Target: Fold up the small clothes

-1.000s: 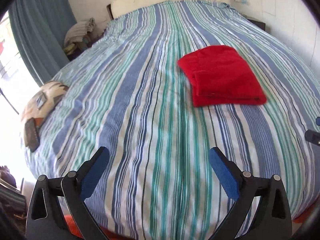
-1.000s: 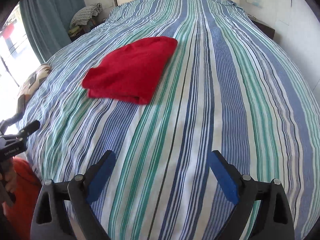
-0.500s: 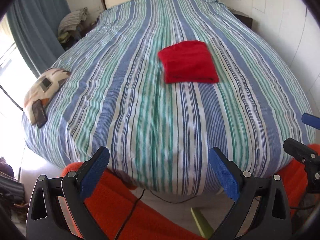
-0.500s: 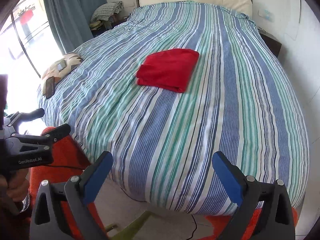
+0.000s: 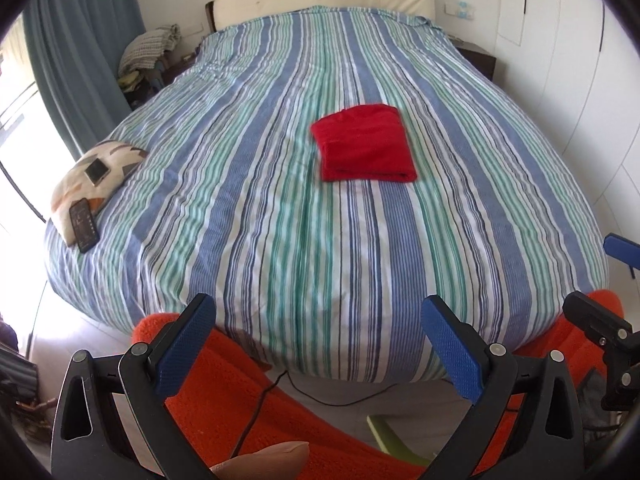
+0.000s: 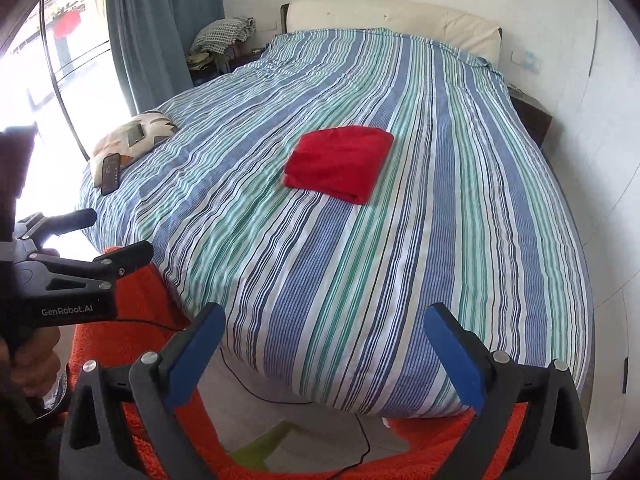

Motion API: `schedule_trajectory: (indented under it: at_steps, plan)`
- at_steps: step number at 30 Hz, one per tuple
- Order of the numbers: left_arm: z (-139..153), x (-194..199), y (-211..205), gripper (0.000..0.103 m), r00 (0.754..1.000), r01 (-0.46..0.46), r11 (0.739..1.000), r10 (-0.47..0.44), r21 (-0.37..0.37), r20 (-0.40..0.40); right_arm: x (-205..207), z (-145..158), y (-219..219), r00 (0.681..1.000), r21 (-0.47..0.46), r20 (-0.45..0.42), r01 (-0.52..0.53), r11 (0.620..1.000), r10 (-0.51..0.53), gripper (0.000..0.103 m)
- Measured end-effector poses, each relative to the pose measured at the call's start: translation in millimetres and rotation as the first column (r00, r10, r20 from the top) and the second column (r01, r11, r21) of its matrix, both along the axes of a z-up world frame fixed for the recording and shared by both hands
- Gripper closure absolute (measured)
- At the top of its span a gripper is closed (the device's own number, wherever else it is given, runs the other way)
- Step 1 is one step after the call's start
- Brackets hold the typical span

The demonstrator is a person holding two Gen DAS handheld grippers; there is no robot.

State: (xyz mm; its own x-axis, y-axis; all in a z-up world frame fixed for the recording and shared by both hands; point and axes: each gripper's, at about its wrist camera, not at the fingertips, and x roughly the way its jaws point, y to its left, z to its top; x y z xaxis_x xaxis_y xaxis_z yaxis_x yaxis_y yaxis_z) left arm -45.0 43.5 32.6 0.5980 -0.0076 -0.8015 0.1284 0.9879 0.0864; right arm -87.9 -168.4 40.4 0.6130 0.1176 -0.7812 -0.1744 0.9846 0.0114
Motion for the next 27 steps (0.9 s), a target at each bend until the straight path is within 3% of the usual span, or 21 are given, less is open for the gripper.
schedule_trajectory:
  at_steps: [21, 27]
  plan:
    - [10, -9, -1, 0.001, 0.998, 0.045, 0.998, -0.044, -0.034, 0.049, -1, -3, 6, 1.000, -0.019, 0.007, -0.002, 1.000, 0.002, 0.004]
    - [11, -10, -3, 0.001, 0.997, 0.029, 1.000, -0.029, -0.008, 0.075, 0, -6, 5, 1.000, -0.006, 0.001, 0.007, 1.000, -0.007, 0.004]
